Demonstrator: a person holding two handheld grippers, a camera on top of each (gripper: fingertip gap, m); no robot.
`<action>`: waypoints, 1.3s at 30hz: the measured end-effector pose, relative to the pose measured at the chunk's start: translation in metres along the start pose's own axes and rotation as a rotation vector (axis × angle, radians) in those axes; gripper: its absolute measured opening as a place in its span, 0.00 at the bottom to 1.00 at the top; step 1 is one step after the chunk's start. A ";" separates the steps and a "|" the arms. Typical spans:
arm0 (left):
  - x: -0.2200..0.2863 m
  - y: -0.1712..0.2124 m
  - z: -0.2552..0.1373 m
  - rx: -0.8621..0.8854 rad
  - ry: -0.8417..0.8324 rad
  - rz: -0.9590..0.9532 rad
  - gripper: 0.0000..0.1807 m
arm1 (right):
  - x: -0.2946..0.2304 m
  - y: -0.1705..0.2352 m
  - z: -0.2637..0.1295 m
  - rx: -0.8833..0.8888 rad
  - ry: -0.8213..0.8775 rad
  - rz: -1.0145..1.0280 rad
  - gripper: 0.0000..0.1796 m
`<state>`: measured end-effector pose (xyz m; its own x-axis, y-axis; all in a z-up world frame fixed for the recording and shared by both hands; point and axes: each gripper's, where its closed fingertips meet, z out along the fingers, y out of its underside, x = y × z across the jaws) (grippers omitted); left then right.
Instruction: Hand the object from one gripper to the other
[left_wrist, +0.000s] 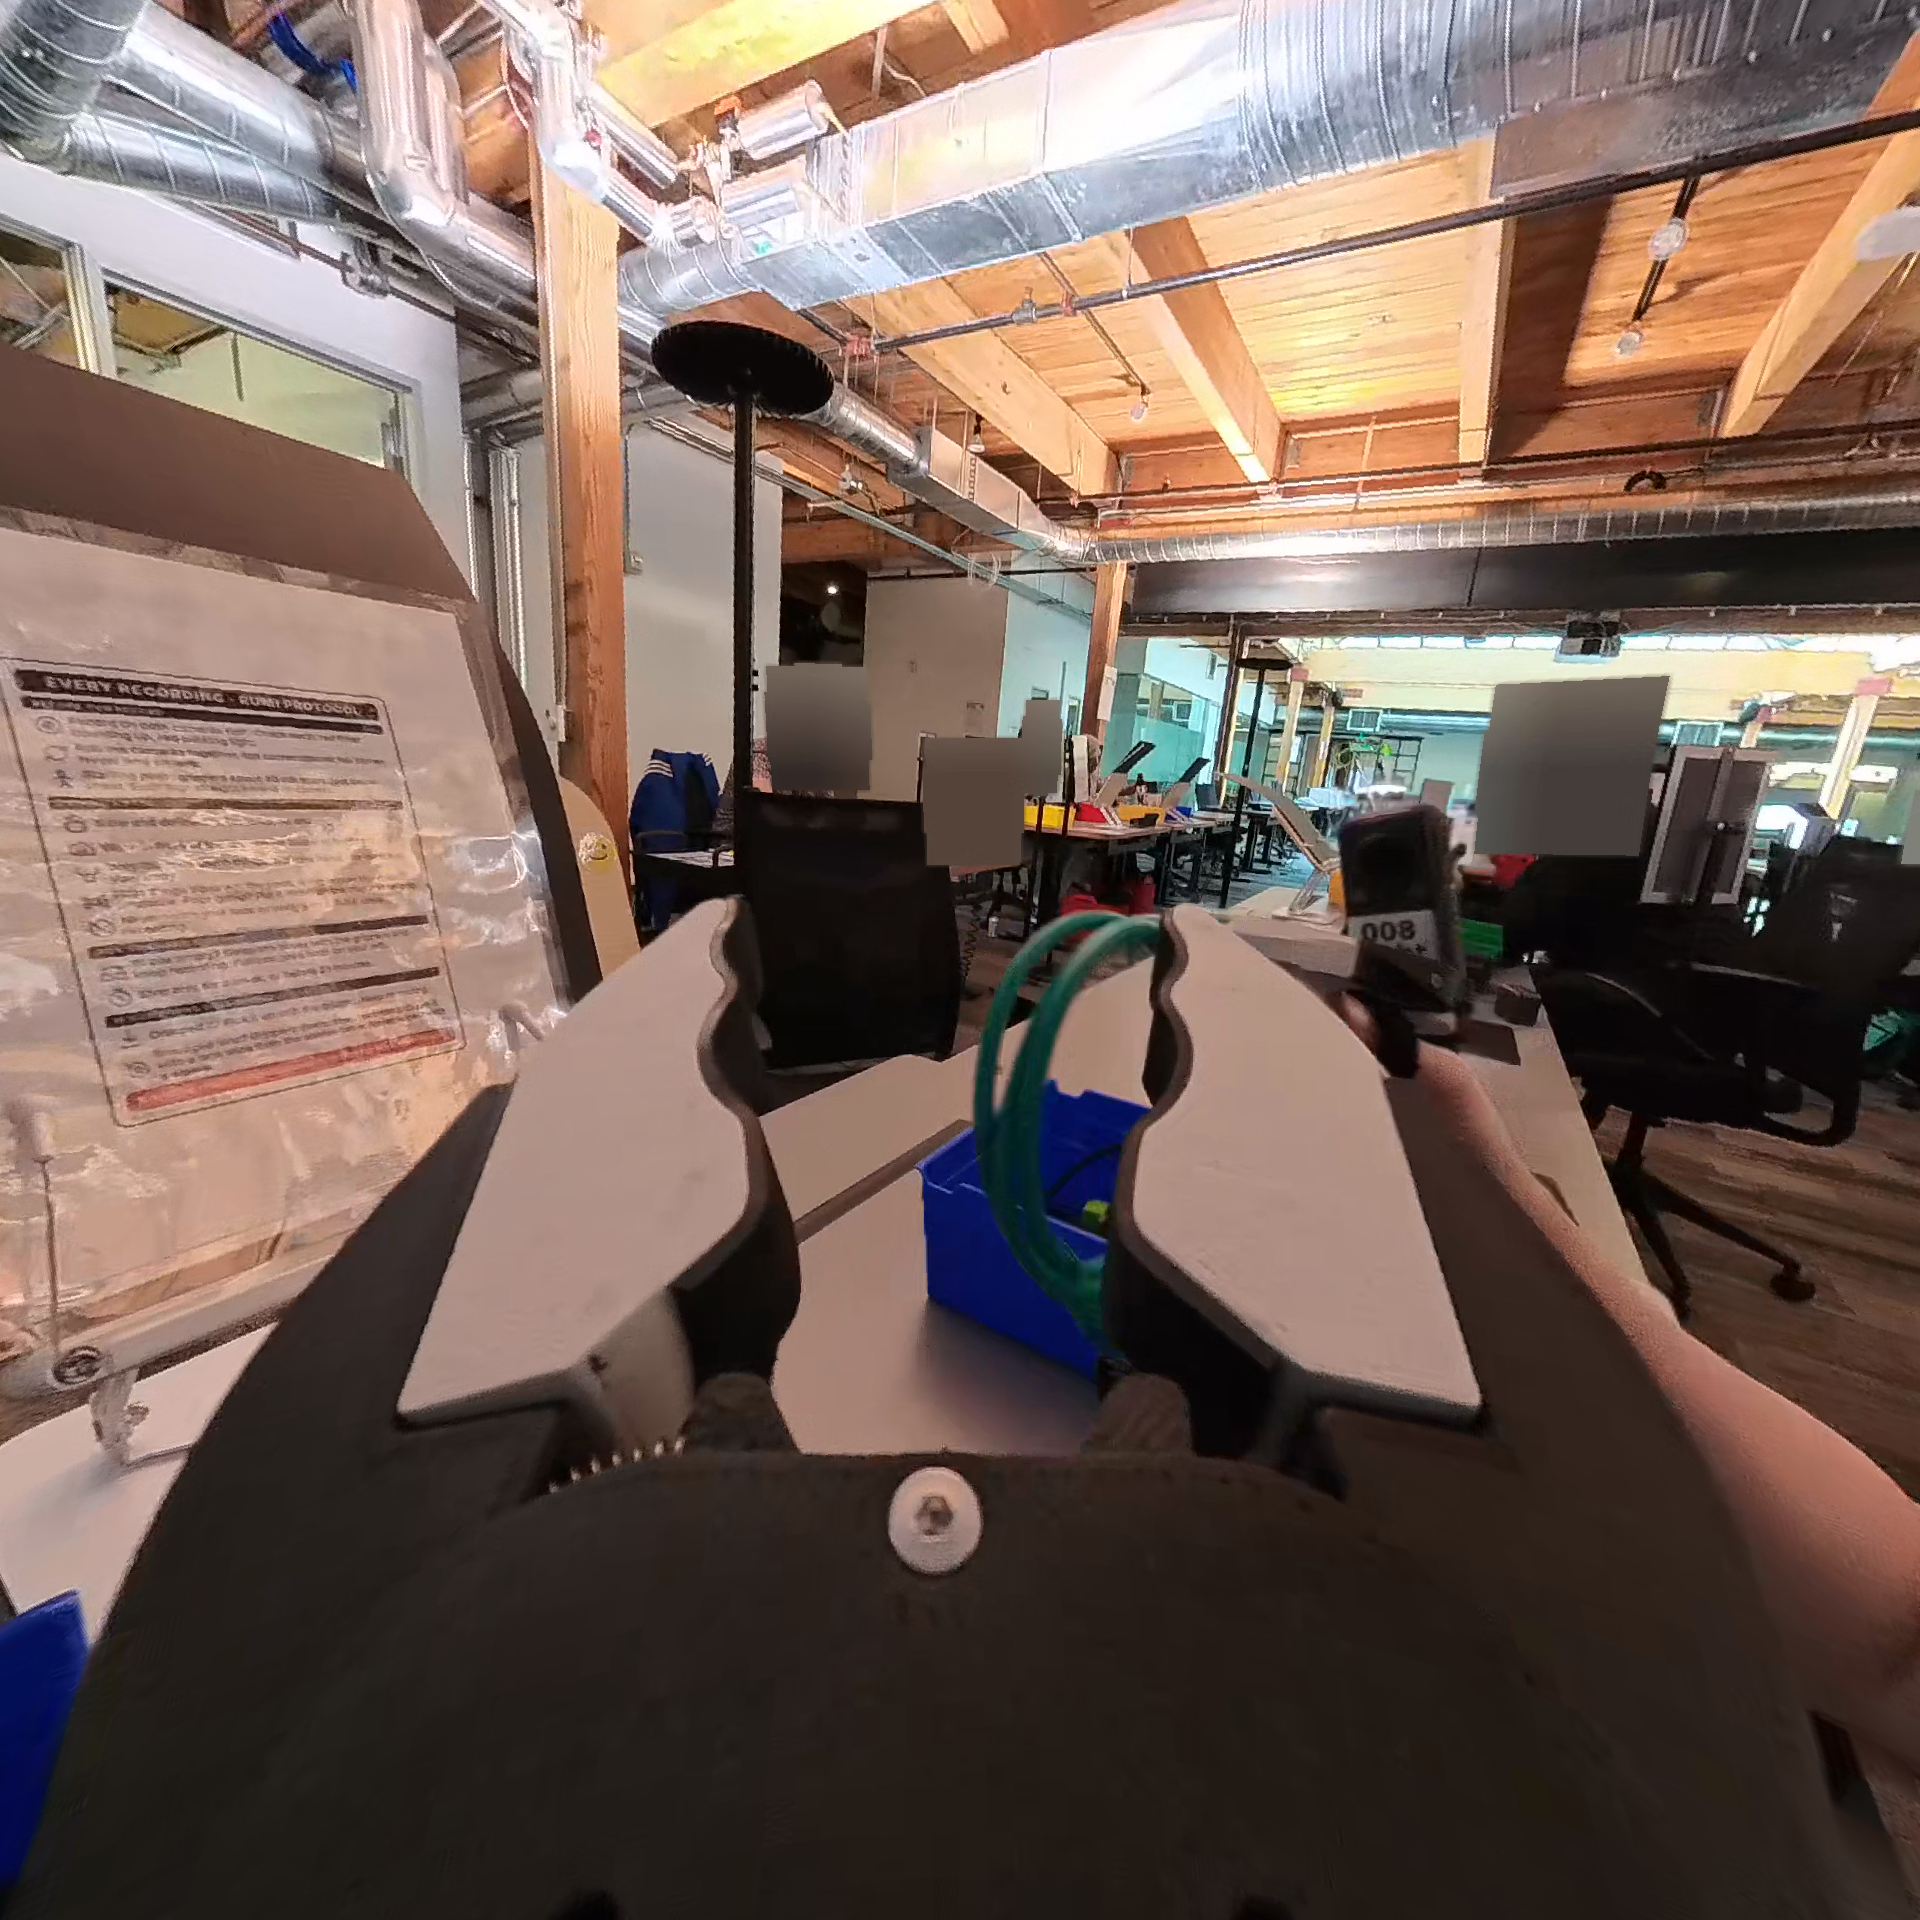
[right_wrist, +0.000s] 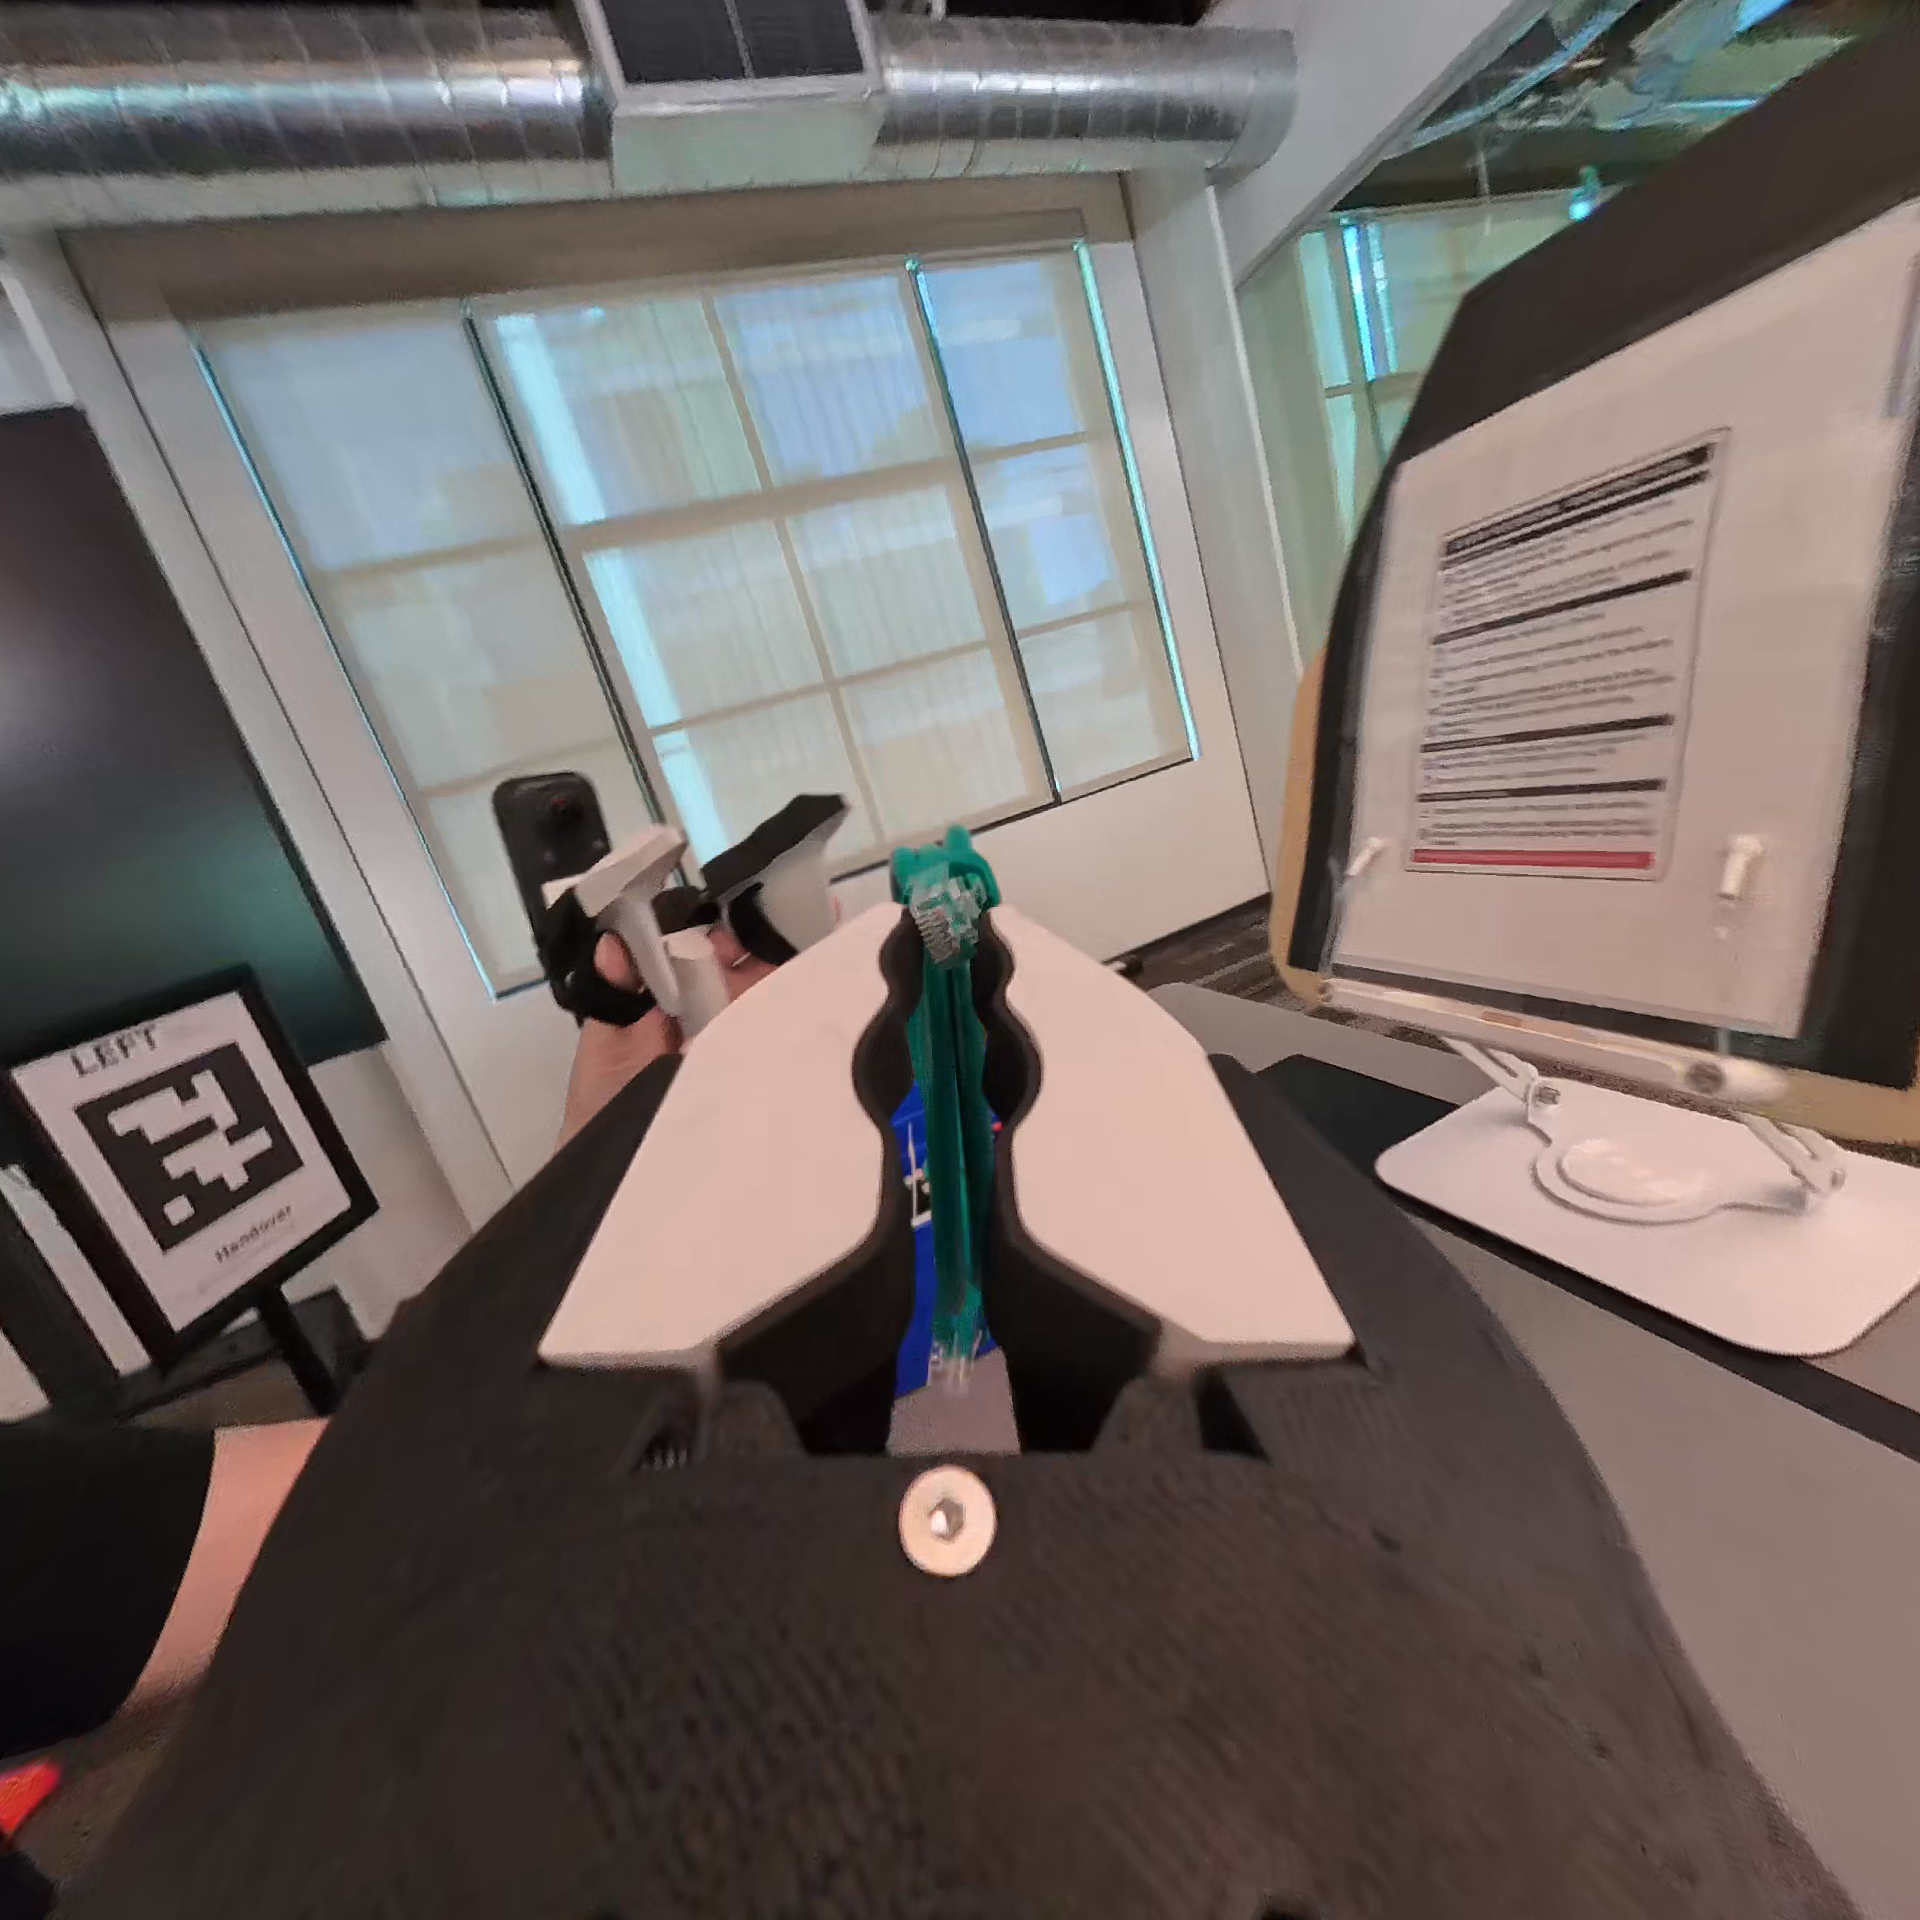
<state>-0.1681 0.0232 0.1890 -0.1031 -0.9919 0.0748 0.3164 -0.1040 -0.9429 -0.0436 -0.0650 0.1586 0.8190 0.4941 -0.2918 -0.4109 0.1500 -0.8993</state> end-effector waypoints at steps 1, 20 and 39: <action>-0.001 0.001 0.000 -0.008 -0.003 0.008 0.39 | 0.008 -0.002 -0.004 0.011 0.010 0.015 0.05; 0.041 0.071 0.021 -0.439 -0.144 0.872 0.28 | -0.028 0.050 0.022 -0.316 0.001 -0.196 0.06; 0.022 0.083 0.026 -0.442 -0.189 0.864 0.04 | -0.077 0.031 0.028 -0.214 0.019 -0.525 0.24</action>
<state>-0.1197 -0.0088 0.1210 0.1623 -0.7133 -0.6818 -0.1725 0.6598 -0.7314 -0.1308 -0.0746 0.1625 0.8992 0.3847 0.2084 0.1424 0.1932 -0.9708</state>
